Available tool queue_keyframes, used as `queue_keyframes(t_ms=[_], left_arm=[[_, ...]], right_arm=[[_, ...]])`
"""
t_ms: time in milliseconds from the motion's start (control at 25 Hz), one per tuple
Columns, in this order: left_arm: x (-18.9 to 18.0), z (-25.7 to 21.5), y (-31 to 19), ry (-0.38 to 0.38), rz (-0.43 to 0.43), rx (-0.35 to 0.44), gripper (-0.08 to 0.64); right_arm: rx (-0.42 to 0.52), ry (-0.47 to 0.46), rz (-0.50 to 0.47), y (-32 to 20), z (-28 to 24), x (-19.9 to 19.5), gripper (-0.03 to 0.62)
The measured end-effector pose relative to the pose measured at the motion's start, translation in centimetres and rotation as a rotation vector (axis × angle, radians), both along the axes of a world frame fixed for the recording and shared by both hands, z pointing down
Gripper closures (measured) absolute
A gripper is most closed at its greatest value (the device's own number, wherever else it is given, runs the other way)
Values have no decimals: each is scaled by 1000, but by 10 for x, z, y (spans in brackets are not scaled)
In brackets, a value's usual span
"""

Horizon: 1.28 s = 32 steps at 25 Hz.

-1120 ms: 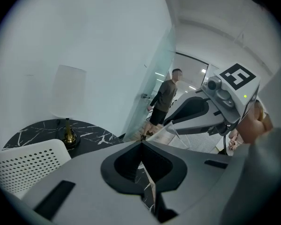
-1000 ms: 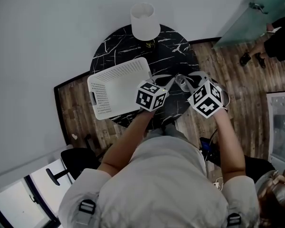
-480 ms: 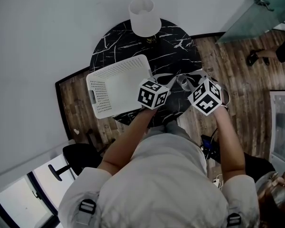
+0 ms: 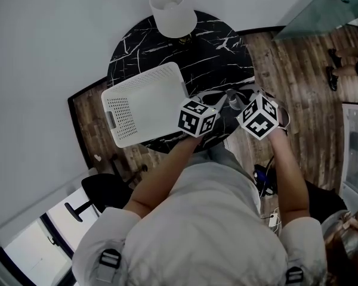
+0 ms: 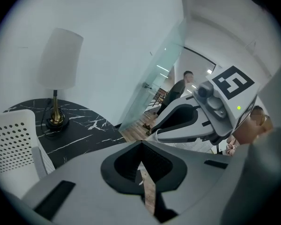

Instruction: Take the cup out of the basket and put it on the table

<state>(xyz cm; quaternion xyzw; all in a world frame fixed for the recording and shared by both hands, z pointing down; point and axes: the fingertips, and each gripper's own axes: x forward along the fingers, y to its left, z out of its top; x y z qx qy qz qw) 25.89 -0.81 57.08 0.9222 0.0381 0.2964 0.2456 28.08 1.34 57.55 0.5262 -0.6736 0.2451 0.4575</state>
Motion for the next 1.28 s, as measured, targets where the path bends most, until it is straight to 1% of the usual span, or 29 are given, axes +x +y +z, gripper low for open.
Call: queue_keyframes(t_ms=[360,800,1080,1280], left_arm=[[13,15,0,-10,-83,-40,555],[16,44,8,-63,-122,-81,555],[16,66,7,-103,-146,-88,555],[19,78,9,-126,-147,-96,555]], right_arm=[[-62,-13,-12,8,38,13,566],[-102,-38,-35,10,75,18,566],[-132,-56,-39,13,101,18,566],[-148,-61,-41,15,114,19,566]])
